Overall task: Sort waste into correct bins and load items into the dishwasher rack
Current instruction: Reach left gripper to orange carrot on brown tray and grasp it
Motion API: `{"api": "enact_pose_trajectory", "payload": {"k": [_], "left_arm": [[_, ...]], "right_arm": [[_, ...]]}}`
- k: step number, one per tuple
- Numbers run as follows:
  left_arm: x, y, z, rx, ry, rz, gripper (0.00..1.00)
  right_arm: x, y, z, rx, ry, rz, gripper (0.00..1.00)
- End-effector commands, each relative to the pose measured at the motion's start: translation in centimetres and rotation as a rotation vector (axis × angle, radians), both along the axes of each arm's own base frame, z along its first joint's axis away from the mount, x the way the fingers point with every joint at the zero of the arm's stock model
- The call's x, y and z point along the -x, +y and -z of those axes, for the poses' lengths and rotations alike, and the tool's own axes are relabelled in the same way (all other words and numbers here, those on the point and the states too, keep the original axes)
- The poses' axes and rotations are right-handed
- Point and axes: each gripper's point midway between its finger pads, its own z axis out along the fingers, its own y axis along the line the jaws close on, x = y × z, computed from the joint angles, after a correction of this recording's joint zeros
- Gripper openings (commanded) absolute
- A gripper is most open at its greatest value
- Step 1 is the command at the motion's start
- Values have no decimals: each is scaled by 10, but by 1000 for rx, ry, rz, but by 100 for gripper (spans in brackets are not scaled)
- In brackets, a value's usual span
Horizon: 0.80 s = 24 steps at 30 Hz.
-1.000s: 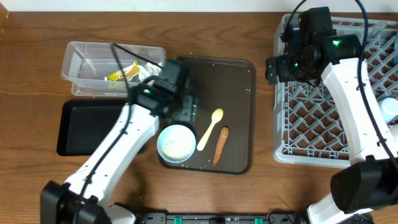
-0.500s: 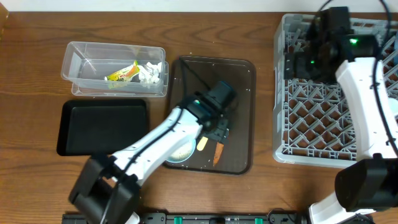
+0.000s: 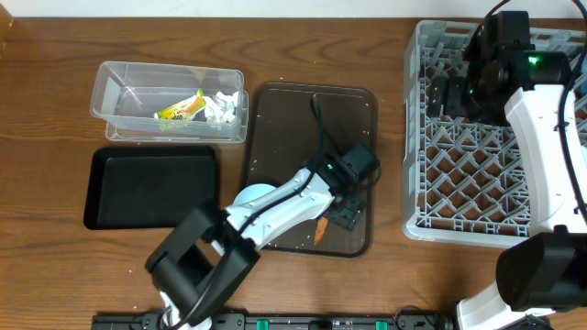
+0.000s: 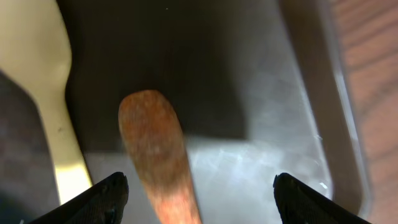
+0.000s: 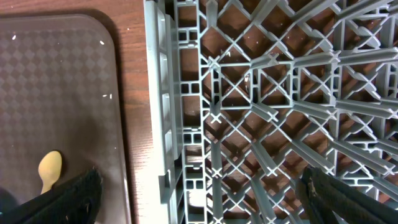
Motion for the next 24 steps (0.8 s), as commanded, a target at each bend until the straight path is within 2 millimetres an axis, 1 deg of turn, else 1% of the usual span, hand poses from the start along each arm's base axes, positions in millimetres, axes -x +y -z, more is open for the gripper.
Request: {"api": "enact_pose_trajectory", "payload": {"k": [1, 8, 12, 15, 18, 21, 23, 24], "left_arm": [[-1, -1, 7, -10, 10, -12, 77], [-4, 0, 8, -16, 1, -18, 77], [-2, 2, 14, -31, 14, -19, 76], [-2, 2, 15, -33, 15, -18, 69], [-2, 1, 14, -30, 13, -19, 54], [-3, 1, 14, -27, 11, -19, 45], [-3, 1, 14, -27, 10, -19, 40], [-3, 1, 14, -28, 10, -18, 40]], "right_arm": [[1, -2, 1, 1, 7, 16, 99], [2, -2, 1, 2, 10, 17, 99], [5, -5, 3, 9, 24, 23, 99], [5, -7, 3, 9, 25, 29, 99], [5, -9, 3, 9, 24, 34, 99], [5, -9, 3, 9, 25, 34, 99], [5, -9, 3, 9, 26, 34, 99], [5, -9, 3, 9, 26, 34, 99]]}}
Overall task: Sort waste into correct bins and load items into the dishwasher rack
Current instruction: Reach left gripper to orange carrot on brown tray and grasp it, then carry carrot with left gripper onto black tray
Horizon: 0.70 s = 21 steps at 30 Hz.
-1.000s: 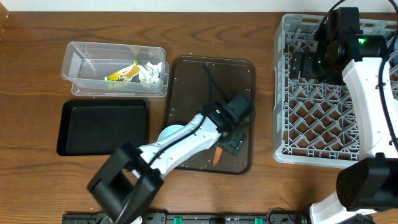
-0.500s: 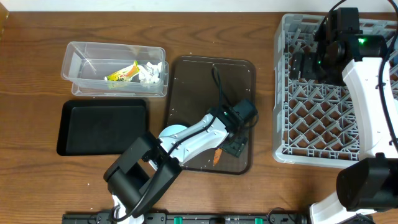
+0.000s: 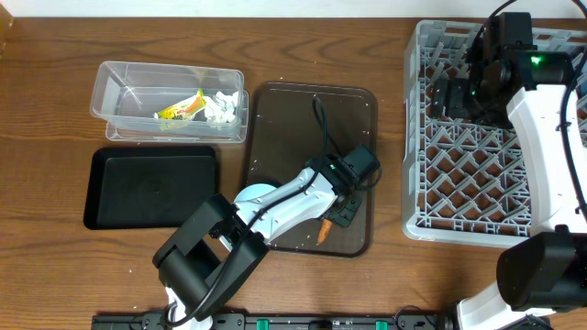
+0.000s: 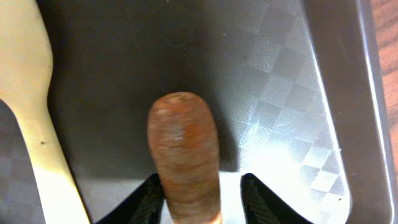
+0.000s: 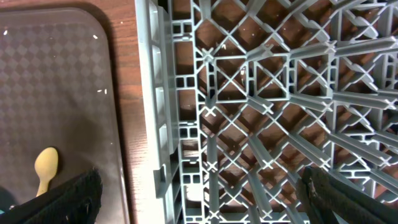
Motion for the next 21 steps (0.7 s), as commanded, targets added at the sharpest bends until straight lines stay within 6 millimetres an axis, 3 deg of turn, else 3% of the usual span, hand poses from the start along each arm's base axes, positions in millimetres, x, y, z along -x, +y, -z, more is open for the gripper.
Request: {"api": "enact_pose_trajectory", "payload": {"k": [1, 7, 21], "left_arm": [[-3, 1, 5, -19, -2, -5, 39], [-5, 1, 6, -22, -12, -7, 39], [-7, -1, 7, -16, -16, -11, 20]], "right_arm": [[0, -5, 1, 8, 4, 22, 99], [5, -5, 2, 9, 22, 24, 99], [6, -10, 3, 8, 30, 35, 99]]}}
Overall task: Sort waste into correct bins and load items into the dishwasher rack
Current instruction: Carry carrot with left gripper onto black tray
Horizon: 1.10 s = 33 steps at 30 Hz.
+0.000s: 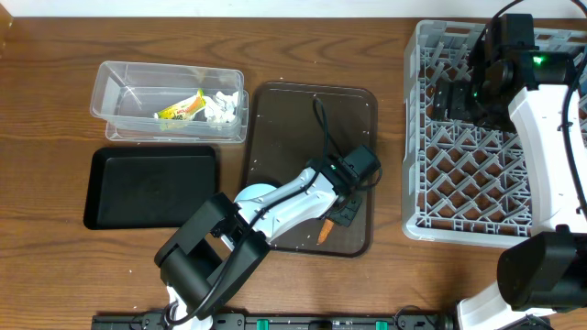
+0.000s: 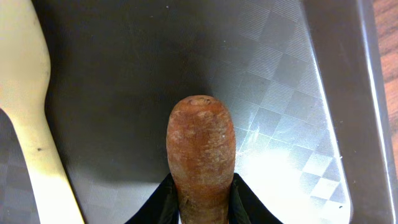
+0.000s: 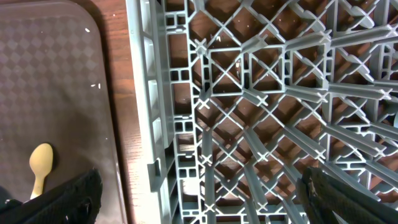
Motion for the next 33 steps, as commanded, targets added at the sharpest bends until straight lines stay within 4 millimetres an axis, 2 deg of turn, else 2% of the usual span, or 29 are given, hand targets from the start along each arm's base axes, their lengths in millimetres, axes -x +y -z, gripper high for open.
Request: {"api": "enact_pose_trajectory", "payload": {"k": [1, 5, 8, 13, 16, 21, 23, 25, 29, 33], "left_arm": [[-5, 1, 4, -17, -12, -1, 19], [-7, 0, 3, -16, -21, -2, 8], [-19, 10, -7, -57, -81, -22, 6], [-46, 30, -56, -59, -194, -92, 6], [-60, 50, -89, -23, -249, -155, 6], [-76, 110, -143, 18, -311, -312, 6], [-81, 147, -162, 22, -335, -408, 6], [-83, 179, -174, 15, -346, -492, 6], [-80, 247, -185, -18, -339, -698, 6], [-70, 306, -176, -47, -281, -971, 6]], "right_arm": [[1, -5, 1, 1, 5, 25, 99], [1, -5, 1, 1, 5, 25, 99], [1, -6, 1, 3, 5, 20, 99], [1, -7, 1, 3, 7, 23, 99], [0, -8, 1, 3, 2, 23, 99], [-5, -3, -1, -14, -18, 15, 99], [-7, 5, -1, -38, -26, -3, 99], [-8, 13, -2, -58, -32, -21, 99], [-11, 31, -4, -71, -48, -63, 99], [-15, 53, -6, -73, -72, -117, 99]]}}
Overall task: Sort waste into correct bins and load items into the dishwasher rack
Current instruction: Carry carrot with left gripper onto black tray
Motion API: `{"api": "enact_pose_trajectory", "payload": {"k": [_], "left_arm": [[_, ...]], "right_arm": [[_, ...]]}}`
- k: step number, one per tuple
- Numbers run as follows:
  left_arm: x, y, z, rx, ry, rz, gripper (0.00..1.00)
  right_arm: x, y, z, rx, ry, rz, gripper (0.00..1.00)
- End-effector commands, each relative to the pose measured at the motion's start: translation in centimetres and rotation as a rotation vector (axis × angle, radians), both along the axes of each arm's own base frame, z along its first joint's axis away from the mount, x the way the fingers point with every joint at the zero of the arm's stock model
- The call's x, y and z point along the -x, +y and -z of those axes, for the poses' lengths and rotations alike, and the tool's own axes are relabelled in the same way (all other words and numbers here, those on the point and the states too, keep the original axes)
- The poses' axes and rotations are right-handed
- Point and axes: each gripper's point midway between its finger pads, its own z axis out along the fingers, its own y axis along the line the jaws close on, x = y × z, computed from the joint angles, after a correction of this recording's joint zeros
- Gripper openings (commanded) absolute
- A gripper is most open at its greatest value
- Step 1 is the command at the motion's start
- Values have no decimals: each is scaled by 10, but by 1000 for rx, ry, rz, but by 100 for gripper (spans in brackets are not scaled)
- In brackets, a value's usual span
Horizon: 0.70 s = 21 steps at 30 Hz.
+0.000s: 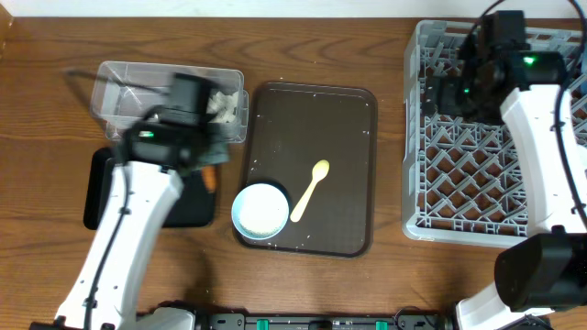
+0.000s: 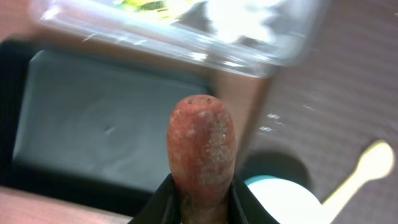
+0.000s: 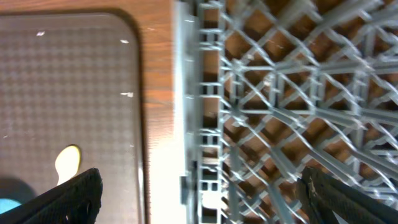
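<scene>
An orange-brown carrot piece (image 2: 201, 149) is clamped in my left gripper (image 2: 201, 202), which is shut on it. In the overhead view the left gripper (image 1: 209, 171) hangs over the right edge of the black tray (image 1: 138, 188), just in front of the clear bin (image 1: 119, 92) holding wrappers. A pale blue bowl (image 1: 260, 211) and a cream spoon (image 1: 310, 191) lie on the brown tray (image 1: 339, 119). My right gripper (image 1: 449, 96) stands open and empty above the left side of the grey dishwasher rack (image 1: 477, 174).
The rack's left wall (image 3: 189, 124) stands a narrow strip of wood away from the brown tray's edge (image 3: 134, 93). The clear bin sits directly behind the black tray (image 2: 106, 118). Bare wooden table lies along the front and far left.
My left gripper, still shut on the carrot piece, has gone from the brown tray's front right to over the black tray's right edge. The right gripper has shifted slightly toward the rack's left wall.
My left gripper stood open around the carrot piece on the brown tray, beside the spoon. Its fingers then drew close to the carrot, and then were shut on it. Now the carrot is held over the black tray. The right gripper stayed open over the rack throughout.
</scene>
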Motion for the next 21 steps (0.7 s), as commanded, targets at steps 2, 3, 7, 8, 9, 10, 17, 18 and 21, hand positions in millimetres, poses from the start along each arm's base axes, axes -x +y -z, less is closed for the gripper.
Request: {"api": "enact_pose_trajectory", "payload": {"k": [2, 3, 7, 8, 9, 10, 17, 18, 21], "left_arm": [[10, 53, 8, 44, 17, -299, 6], [14, 63, 13, 51, 27, -354, 6], [26, 97, 35, 61, 85, -496, 6], [28, 104, 41, 61, 98, -518, 6], [31, 111, 48, 61, 115, -544, 6], [33, 117, 53, 62, 129, -563, 6], [33, 149, 95, 70, 224, -664, 6], [31, 153, 100, 72, 229, -674, 6], [27, 164, 118, 75, 244, -702, 6]], "right_arm": [[-2, 30, -1, -22, -17, -66, 99], [-2, 36, -2, -22, -23, -82, 99], [-1, 62, -4, -25, -42, -145, 99], [-1, 68, -4, -26, -44, -158, 99], [0, 74, -3, -26, -45, -172, 99], [1, 79, -3, -26, -43, -184, 99], [7, 106, 12, -51, 7, -168, 99], [8, 111, 16, -52, 19, -169, 99], [13, 125, 27, -58, 53, -182, 99]]}}
